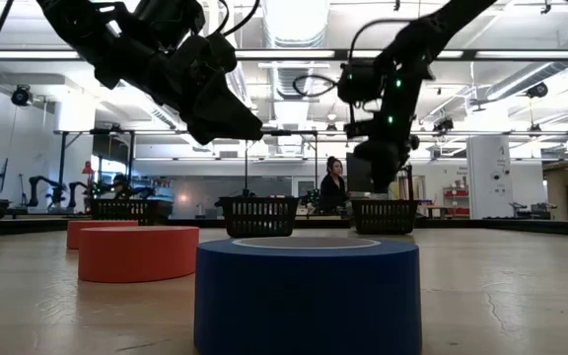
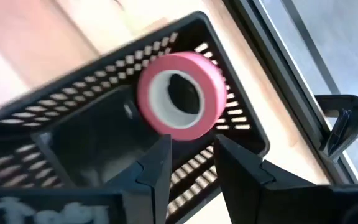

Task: Pick and place Stapler, Stapler remover, tape
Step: Put the top orange tape into the right black bin

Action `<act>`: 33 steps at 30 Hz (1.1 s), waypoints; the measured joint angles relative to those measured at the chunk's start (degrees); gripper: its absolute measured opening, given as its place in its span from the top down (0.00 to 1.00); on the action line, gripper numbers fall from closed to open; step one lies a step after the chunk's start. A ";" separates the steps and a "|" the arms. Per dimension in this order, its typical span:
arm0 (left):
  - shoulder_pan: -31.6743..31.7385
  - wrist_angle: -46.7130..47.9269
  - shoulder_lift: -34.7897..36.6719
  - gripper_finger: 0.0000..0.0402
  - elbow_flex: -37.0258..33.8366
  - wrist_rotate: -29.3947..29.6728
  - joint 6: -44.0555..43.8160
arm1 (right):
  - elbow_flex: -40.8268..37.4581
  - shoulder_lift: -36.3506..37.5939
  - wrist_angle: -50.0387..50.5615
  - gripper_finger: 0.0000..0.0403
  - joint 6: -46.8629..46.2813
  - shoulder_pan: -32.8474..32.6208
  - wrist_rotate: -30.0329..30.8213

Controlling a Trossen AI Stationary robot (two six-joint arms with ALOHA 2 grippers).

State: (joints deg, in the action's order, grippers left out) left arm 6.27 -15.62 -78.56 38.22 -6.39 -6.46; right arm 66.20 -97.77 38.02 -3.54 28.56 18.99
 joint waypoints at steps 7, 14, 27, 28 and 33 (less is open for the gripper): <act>0.00 0.11 0.00 0.61 0.00 -0.05 0.00 | 0.60 3.96 1.94 0.70 -6.85 -8.63 -0.03; -0.57 3.12 0.00 0.61 0.00 -0.15 1.46 | 0.34 3.80 0.28 0.67 -8.60 -20.11 -6.25; -7.56 38.67 0.75 0.61 3.81 0.32 -5.95 | 0.10 2.03 -4.52 0.64 -13.15 -32.25 -7.70; -8.32 41.62 0.86 0.62 4.19 0.69 -6.89 | 0.10 2.03 -4.81 0.64 -13.09 -32.50 -7.70; -11.44 50.07 1.76 0.67 5.28 7.55 -10.30 | 0.10 2.03 -6.74 0.64 -13.04 -32.70 -7.55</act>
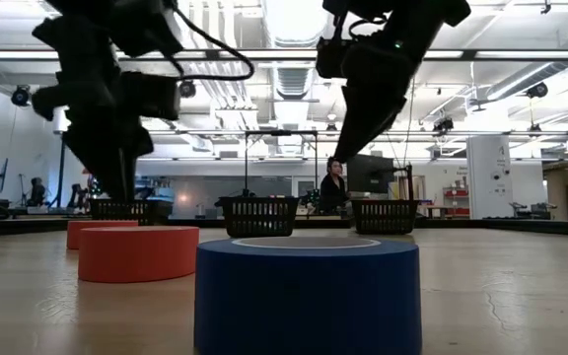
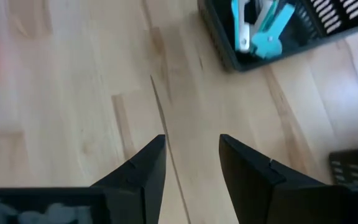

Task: Pick and place Stapler, Stapler remover, tape
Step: Put the top orange tape into the right black bin

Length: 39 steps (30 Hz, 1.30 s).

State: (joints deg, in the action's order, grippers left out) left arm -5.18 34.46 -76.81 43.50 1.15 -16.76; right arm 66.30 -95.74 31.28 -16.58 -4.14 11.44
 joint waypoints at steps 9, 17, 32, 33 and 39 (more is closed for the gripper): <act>-0.06 -1.53 -0.23 0.76 -4.96 1.94 -8.15 | 0.00 0.00 -3.18 0.64 0.26 0.02 0.07; 0.07 -7.97 -0.25 0.76 -7.33 2.45 -8.81 | -0.09 0.00 -3.39 0.63 0.48 0.02 0.07; -0.17 -22.77 -0.23 0.92 -7.42 9.53 -4.05 | -1.85 0.00 -16.50 0.66 -2.26 0.02 0.09; -0.17 -25.06 -0.23 0.92 -7.42 11.13 -3.43 | -2.38 0.00 -18.86 0.66 -3.07 0.02 0.09; -0.29 -32.23 -0.23 0.88 -5.57 26.79 -1.00 | -4.09 -0.02 -25.44 0.67 -5.44 0.03 0.10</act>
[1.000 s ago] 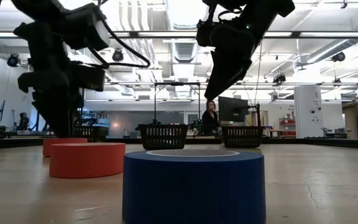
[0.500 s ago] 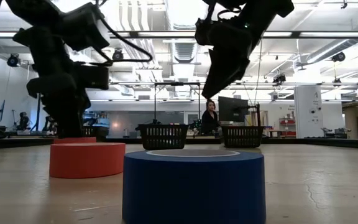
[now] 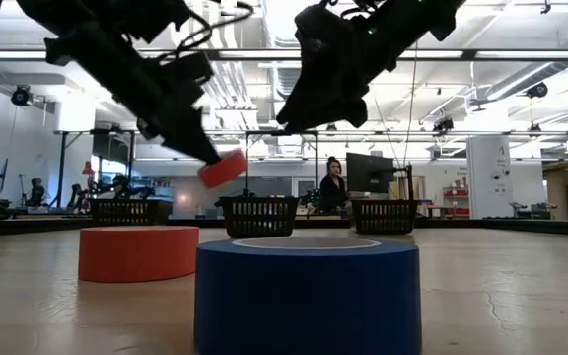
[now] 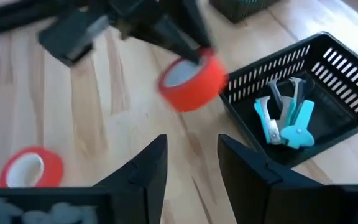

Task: Pick and place Stapler, Stapler remover, tape
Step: Put the top orange tape into the right black bin

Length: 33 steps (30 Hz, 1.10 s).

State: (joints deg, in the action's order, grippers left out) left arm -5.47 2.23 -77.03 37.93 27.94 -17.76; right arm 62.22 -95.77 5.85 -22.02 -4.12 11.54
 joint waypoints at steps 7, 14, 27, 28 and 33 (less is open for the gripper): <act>-0.27 -10.96 0.00 0.89 0.72 10.09 -0.15 | 0.00 0.00 -4.26 0.68 -0.63 0.05 2.08; -0.29 -14.29 -0.02 0.89 0.63 10.35 -0.22 | 0.00 0.00 -7.06 0.68 -0.51 0.71 7.07; -0.29 -17.19 -0.02 0.89 0.83 11.10 -0.24 | 0.07 -0.04 -11.41 0.59 -0.51 3.10 7.07; -0.27 -17.42 -0.04 0.89 0.83 11.14 -0.26 | 0.09 -0.04 -11.43 0.58 -0.51 3.23 7.07; -0.29 -18.39 -0.07 0.89 0.83 12.21 -0.25 | 0.11 -0.02 -11.53 0.55 -2.29 3.46 7.09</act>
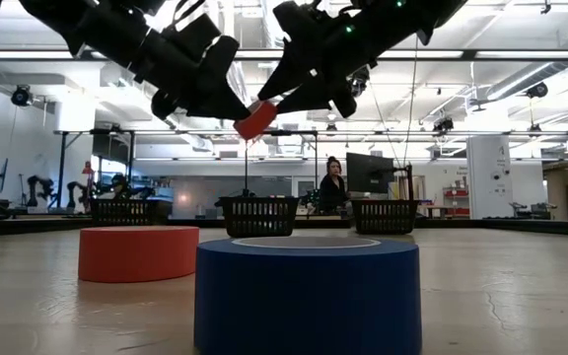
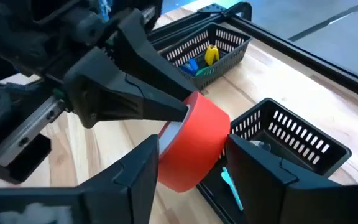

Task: Pick and place Stapler, Stapler remover, tape
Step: Put the top orange tape into the right black bin

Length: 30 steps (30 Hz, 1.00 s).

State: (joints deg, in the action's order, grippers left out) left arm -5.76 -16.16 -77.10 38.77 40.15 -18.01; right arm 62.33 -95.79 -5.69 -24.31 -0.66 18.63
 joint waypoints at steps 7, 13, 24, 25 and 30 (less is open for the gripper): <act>-0.11 -1.93 0.00 0.89 0.06 0.49 0.64 | -0.09 0.00 0.02 0.54 -3.49 -0.07 0.85; -0.33 -3.32 0.00 0.89 0.06 0.82 0.95 | -0.11 0.04 0.10 0.54 -3.77 0.51 0.85; -0.35 -3.81 0.00 0.89 -0.18 0.77 1.14 | -0.11 0.07 0.63 0.70 -1.32 0.82 0.94; -0.35 -3.82 0.00 0.88 -0.18 0.68 1.06 | -0.11 0.07 0.64 0.70 -0.94 0.82 1.00; -0.33 -3.78 0.00 0.84 -0.37 -1.49 0.81 | -0.16 0.07 1.48 0.69 0.10 1.03 0.96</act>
State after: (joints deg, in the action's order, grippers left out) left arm -6.09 -19.94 -77.10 38.40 38.66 -17.21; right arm 62.17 -95.72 -4.21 -24.21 0.37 19.59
